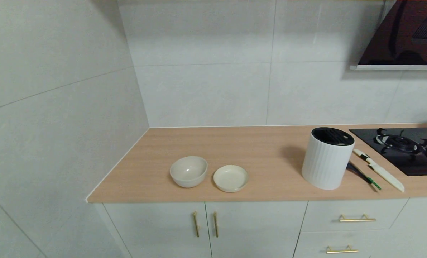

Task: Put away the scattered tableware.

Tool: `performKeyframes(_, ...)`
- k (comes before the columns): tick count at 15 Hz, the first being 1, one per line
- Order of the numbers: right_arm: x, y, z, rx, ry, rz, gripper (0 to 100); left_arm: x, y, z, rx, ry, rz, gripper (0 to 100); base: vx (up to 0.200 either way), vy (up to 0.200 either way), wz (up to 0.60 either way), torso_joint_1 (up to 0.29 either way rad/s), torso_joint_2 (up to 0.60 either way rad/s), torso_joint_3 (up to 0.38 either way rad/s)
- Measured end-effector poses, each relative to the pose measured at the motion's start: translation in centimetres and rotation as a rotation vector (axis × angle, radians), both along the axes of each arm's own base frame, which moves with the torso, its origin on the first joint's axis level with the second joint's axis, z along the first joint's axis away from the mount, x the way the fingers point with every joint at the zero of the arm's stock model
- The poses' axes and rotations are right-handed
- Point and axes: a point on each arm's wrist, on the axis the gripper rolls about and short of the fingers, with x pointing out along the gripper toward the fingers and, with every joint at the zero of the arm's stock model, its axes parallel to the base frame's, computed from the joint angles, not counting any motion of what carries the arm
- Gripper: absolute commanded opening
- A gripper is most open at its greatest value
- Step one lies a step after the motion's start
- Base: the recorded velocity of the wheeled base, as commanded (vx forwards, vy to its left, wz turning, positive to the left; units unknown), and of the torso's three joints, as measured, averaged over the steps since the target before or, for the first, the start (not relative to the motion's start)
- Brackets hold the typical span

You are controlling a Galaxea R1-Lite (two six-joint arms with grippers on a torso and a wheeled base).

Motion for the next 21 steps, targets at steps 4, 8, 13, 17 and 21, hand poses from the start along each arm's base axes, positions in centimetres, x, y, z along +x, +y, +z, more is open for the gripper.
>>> performKeyframes(4, 0.0, 0.0, 0.0, 0.0, 0.0, -0.001, 100, 0.0, 0.0, 0.0, 0.0, 0.0, 0.0, 100, 0.0, 0.2, 0.0, -0.002, 0.0, 0.004)
performKeyframes(8, 0.0, 0.0, 0.0, 0.0, 0.0, -0.001, 100, 0.0, 0.0, 0.0, 0.0, 0.0, 0.0, 100, 0.0, 0.15, 0.0, 0.002, 0.0, -0.002)
performKeyframes(13, 0.01, 0.0, -0.01, 0.0, 0.001, 0.0, 100, 0.0, 0.0, 0.0, 0.001, 0.0, 0.0, 100, 0.0, 0.0, 0.0, 0.0, 0.0, 0.0)
performKeyframes(17, 0.0, 0.0, -0.01, 0.0, 0.0, -0.001, 100, 0.0, 0.0, -0.01, 0.003, 0.001, 0.0, 100, 0.0, 0.0, 0.0, 0.0, 0.0, 0.0)
performKeyframes(21, 0.0, 0.0, -0.01, 0.002, 0.0, -0.002, 100, 0.0, 0.0, -0.01, 0.003, 0.001, 0.0, 100, 0.0, 0.0, 0.0, 0.0, 0.0, 0.0)
